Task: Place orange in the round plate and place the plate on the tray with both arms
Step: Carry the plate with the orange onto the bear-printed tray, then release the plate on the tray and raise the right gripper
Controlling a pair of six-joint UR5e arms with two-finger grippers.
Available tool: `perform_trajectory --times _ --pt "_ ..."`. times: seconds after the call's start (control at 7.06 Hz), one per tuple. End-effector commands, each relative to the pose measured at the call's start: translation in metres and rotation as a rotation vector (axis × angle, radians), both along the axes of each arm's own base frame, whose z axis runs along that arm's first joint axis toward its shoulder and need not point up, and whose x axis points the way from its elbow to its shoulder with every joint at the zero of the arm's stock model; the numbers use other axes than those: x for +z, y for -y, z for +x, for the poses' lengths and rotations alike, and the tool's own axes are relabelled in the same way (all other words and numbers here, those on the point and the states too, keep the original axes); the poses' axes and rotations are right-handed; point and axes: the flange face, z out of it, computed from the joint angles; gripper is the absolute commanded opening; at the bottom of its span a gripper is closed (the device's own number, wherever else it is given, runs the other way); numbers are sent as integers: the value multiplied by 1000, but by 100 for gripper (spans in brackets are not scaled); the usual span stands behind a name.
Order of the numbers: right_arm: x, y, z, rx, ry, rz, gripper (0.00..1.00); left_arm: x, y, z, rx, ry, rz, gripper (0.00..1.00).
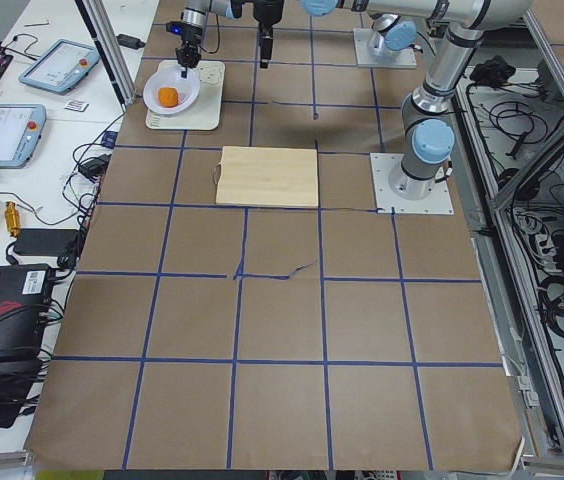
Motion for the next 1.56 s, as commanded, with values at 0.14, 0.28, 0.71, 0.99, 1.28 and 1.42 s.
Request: perform_trajectory --times 0.14,0.28,0.71,0.99,1.28,1.42 --pt "47 -2 -45 -50 -111 -66 100 1 -1 0 0 0 -2 100" --pt "61 -7 -59 50 -305 -112 100 1 0 1 1 -2 -3 100" --pt "160 -45 -88 397 -651 -73 100 1 -1 0 0 0 -2 100" --pt "264 -122 -71 520 -676 -34 100 1 0 1 2 0 -2 100" --pt "315 -191 -66 561 -689 -92 100 1 0 0 0 -2 -3 100" --pt "315 -227 -66 623 -700 -113 100 1 0 1 1 -2 -1 100"
